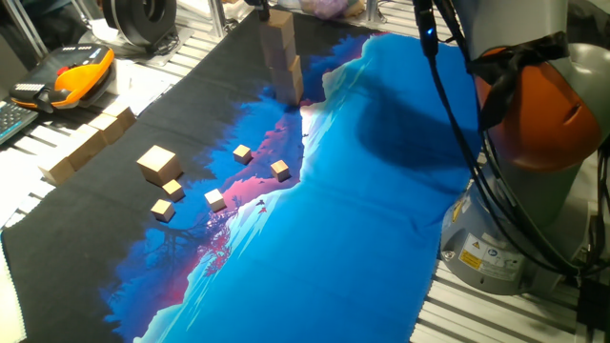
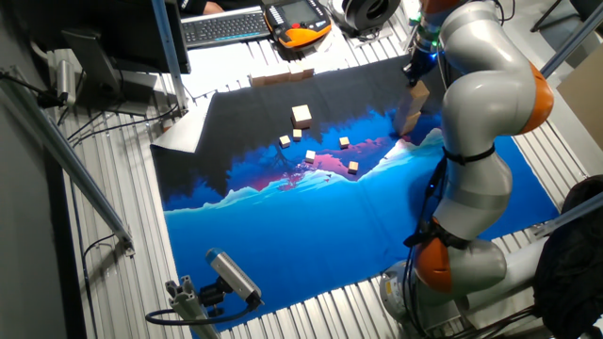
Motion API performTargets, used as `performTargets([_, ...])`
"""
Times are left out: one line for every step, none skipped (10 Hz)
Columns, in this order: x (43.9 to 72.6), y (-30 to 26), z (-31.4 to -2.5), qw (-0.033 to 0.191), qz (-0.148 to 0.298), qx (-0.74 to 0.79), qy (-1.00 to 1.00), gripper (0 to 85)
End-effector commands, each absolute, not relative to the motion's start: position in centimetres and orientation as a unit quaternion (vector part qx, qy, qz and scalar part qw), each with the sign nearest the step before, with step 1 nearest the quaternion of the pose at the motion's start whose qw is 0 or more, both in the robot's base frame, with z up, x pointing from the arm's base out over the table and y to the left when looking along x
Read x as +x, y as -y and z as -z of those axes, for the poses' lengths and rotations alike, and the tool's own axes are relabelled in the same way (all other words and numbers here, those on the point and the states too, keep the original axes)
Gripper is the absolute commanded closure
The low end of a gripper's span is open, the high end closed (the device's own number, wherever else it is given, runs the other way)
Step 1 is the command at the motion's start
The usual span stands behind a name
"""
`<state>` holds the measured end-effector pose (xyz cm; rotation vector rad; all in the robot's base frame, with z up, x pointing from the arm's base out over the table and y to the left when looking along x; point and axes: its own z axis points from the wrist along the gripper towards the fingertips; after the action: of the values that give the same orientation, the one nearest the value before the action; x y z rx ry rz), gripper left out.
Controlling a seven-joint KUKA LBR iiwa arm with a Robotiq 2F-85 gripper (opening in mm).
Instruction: Stack the blocks in a vertical line of five
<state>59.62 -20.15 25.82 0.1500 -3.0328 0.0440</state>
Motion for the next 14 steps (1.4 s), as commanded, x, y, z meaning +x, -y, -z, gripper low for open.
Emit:
performTargets([59.6, 20.15, -25.78, 0.051, -0.016, 0.055, 0.997, 85.0])
performTargets([59.6, 20.15, -25.78, 0.051, -0.014, 0.058, 0.997, 85.0])
performTargets([59.6, 20.15, -25.78, 0.051, -0.014, 0.06, 0.997, 85.0])
performTargets([59.59, 20.21, -25.81, 0.049, -0.017, 0.054, 0.997, 85.0])
performTargets([59.6, 20.36, -25.87, 0.042, -0.032, 0.041, 0.998, 51.0])
performTargets([59.63, 20.36, -25.84, 0.037, -0.037, 0.028, 0.998, 17.0])
performTargets([59.67, 20.38, -25.82, 0.032, -0.036, 0.023, 0.999, 17.0])
performTargets([59.68, 20.38, -25.82, 0.031, -0.036, 0.023, 0.999, 17.0])
performTargets([59.67, 20.49, -25.87, 0.033, -0.035, 0.022, 0.999, 17.0])
performTargets([59.67, 20.57, -25.92, 0.035, -0.031, 0.021, 0.999, 17.0])
performTargets([59.66, 20.57, -25.93, 0.035, -0.032, 0.021, 0.999, 17.0])
performTargets([59.66, 20.6, -25.95, 0.035, -0.032, 0.02, 0.999, 17.0])
performTargets([59.66, 20.74, -26.0, 0.035, -0.031, 0.02, 0.999, 17.0])
performTargets([59.64, 20.82, -26.04, 0.035, -0.031, 0.02, 0.999, 17.0])
